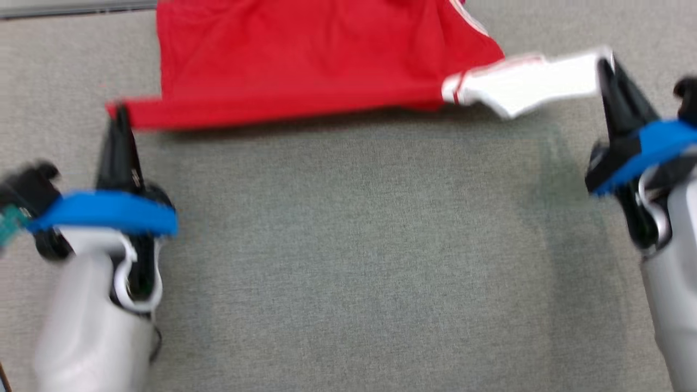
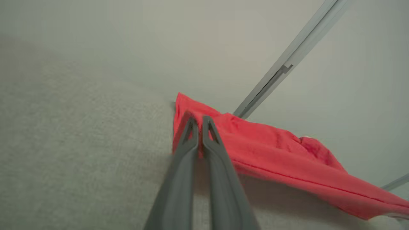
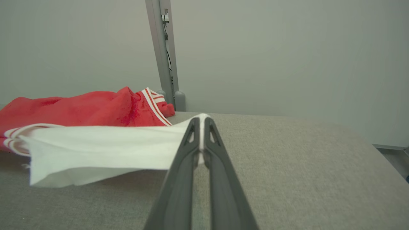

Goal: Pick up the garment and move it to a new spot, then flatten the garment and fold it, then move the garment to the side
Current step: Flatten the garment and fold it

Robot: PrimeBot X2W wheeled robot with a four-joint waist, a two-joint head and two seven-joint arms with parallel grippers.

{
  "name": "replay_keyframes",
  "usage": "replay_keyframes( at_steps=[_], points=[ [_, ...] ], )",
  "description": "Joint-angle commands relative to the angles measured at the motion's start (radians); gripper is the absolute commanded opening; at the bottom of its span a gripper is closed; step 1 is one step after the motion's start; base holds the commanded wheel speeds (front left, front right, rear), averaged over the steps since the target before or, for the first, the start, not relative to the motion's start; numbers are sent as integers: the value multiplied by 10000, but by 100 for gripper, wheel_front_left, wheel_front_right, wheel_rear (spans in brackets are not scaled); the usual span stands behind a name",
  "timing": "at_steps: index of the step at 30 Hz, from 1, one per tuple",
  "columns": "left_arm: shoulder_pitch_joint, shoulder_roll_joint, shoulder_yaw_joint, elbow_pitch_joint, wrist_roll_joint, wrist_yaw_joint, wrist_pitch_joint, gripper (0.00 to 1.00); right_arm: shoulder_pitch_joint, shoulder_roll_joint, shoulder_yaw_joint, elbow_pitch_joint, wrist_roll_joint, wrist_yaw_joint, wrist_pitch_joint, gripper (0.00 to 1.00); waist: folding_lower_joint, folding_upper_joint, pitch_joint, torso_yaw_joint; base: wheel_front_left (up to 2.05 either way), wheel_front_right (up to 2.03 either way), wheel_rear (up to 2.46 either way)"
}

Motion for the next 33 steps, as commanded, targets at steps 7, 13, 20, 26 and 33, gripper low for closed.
replay_keyframes(
  at_steps=[7, 13, 20, 26, 33],
  points=[
    [2317, -186, -501, -402, 122, 318, 332, 0, 3144, 446, -1185, -2047, -227, -13, 2511, 0, 2, 0, -1101, 232, 0, 0, 0],
    [3751, -211, -987, -1376, 261, 803, 1154, 0, 5522, 1263, -2007, -4633, -633, -8, 4868, 0, 2, 0, -1677, 488, 0, 0, 0],
    [4954, 157, -1373, -2763, 445, 1393, 2269, 0, 7633, 1992, -2457, -7025, -541, -8, 7340, 0, 2, 0, -2063, 659, 0, 0, 0],
    [5806, 919, -1738, -3985, 864, 1960, 3483, 0, 8892, 2184, -2628, -8476, -215, -8, 8996, 0, 2, 0, -2231, 666, 0, 0, 0],
    [6787, 1969, -2035, -5434, 1160, 2615, 5351, 0, 9704, 2219, -2889, -9402, 341, -7, 10127, 0, 2, 0, -2246, 554, 0, 0, 0]
  ],
)
